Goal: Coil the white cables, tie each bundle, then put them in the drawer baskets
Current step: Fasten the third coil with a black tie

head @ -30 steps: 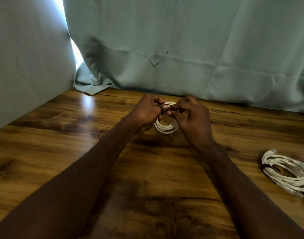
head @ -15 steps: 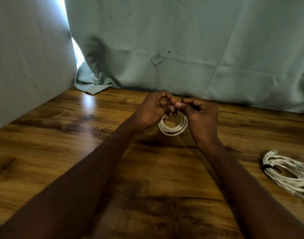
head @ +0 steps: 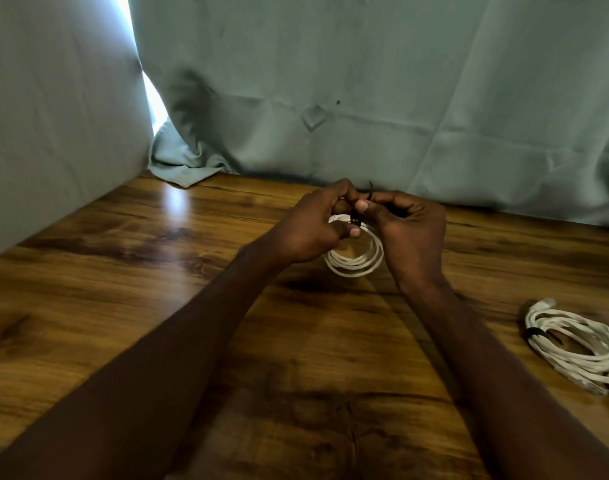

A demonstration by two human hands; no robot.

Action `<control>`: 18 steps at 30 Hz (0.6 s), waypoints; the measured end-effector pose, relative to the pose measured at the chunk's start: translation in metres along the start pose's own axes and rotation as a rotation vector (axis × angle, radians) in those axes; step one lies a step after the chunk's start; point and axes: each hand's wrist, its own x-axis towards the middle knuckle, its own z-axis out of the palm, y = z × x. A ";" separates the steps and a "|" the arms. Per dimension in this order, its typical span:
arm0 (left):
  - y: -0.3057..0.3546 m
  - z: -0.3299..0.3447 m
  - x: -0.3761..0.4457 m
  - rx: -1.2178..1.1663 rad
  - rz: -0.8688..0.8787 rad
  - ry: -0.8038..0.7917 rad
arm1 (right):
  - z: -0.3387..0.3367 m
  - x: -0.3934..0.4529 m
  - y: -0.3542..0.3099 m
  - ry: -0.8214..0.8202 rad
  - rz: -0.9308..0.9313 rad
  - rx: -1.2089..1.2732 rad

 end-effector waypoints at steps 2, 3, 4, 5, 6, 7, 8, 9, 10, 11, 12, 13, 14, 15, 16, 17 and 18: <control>0.000 0.007 0.002 0.080 -0.004 0.106 | 0.001 0.000 -0.001 0.022 0.014 0.033; 0.000 0.009 0.002 0.109 -0.001 0.154 | 0.001 0.000 -0.001 0.028 0.018 0.040; -0.001 0.011 0.003 0.130 0.005 0.193 | 0.002 0.000 -0.001 0.029 0.018 0.039; -0.001 0.011 0.003 0.142 0.013 0.221 | 0.002 -0.001 -0.002 0.027 0.019 0.038; -0.002 0.012 0.003 0.147 0.023 0.240 | 0.002 0.000 -0.002 0.028 0.026 0.049; -0.001 0.012 0.003 0.148 0.036 0.253 | 0.002 0.000 -0.001 0.032 0.042 0.068; -0.001 0.012 0.002 0.152 0.049 0.266 | 0.001 0.001 0.000 0.041 0.058 0.089; -0.001 0.013 0.002 0.158 0.060 0.278 | 0.001 0.002 0.001 0.053 0.070 0.104; -0.001 0.013 0.003 0.167 0.063 0.288 | 0.001 0.002 0.001 0.065 0.078 0.109; 0.000 0.014 0.003 0.174 0.065 0.295 | 0.001 0.002 0.001 0.078 0.080 0.102; 0.000 0.014 0.004 0.176 0.061 0.303 | 0.002 0.002 0.001 0.087 0.080 0.090; 0.001 0.015 0.004 0.166 0.060 0.304 | 0.001 0.002 0.000 0.091 0.084 0.080; 0.000 0.015 0.005 0.142 0.058 0.306 | 0.001 0.001 0.000 0.090 0.095 0.073; 0.000 0.015 0.006 0.120 0.057 0.310 | 0.001 0.000 -0.002 0.085 0.106 0.071; -0.001 0.015 0.006 0.103 0.050 0.314 | 0.001 0.000 -0.002 0.075 0.114 0.074; -0.002 0.015 0.006 0.090 0.039 0.319 | 0.001 0.000 -0.003 0.062 0.115 0.076; -0.003 0.016 0.006 0.073 0.025 0.328 | 0.001 0.000 -0.003 0.053 0.111 0.073</control>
